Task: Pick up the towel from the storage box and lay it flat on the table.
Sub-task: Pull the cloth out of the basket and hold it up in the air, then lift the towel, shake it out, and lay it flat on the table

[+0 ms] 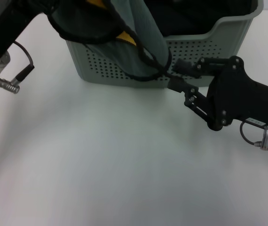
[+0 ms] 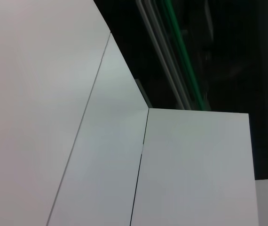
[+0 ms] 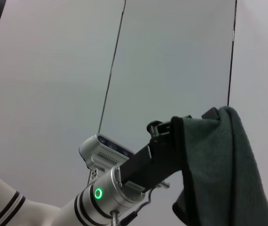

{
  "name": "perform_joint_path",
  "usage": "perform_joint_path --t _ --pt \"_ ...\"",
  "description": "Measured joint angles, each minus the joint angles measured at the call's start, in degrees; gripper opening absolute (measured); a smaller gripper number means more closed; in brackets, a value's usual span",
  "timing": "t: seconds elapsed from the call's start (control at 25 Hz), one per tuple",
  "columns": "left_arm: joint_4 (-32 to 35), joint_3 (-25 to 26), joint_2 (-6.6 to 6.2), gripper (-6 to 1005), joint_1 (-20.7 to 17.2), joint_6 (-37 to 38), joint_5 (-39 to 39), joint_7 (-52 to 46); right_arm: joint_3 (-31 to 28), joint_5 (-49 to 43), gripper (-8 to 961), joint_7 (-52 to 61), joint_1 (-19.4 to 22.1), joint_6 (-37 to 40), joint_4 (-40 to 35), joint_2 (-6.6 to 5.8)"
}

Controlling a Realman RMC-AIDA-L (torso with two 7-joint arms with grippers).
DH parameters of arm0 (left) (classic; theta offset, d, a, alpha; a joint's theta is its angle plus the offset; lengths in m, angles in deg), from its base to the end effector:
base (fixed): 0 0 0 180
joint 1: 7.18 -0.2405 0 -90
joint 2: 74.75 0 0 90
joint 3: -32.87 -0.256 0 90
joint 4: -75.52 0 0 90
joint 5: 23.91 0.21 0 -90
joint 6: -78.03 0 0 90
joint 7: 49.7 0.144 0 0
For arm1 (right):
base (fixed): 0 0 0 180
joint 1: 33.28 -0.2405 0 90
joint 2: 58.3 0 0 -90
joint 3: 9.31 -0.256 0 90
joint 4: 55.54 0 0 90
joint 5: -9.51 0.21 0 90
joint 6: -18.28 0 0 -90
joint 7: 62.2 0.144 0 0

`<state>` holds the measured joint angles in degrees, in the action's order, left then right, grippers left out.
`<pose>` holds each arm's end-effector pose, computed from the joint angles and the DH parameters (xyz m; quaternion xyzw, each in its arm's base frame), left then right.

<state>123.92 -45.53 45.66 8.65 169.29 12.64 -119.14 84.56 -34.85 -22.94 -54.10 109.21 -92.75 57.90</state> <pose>-0.1698 0.3017 0.0529 -0.7362 -0.0950 -0.6447 0.1825 0.1828 0.2838 -0.0207 -0.8522 -0.0732 0.4890 0.1713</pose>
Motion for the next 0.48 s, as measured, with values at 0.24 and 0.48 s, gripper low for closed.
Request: perform_joint_path --t 0.24,0.48 --pt "-0.6 0.0 -0.06 25 0.3 0.0 0.2 0.0 0.0 0.1 193 -1.3 0.4 -0.1 -0.1 0.0" --pt "-1.1 0.0 -0.12 26 0.4 0.3 0.3 -0.3 0.1 0.5 112 -1.3 0.4 -0.4 0.3 -0.06"
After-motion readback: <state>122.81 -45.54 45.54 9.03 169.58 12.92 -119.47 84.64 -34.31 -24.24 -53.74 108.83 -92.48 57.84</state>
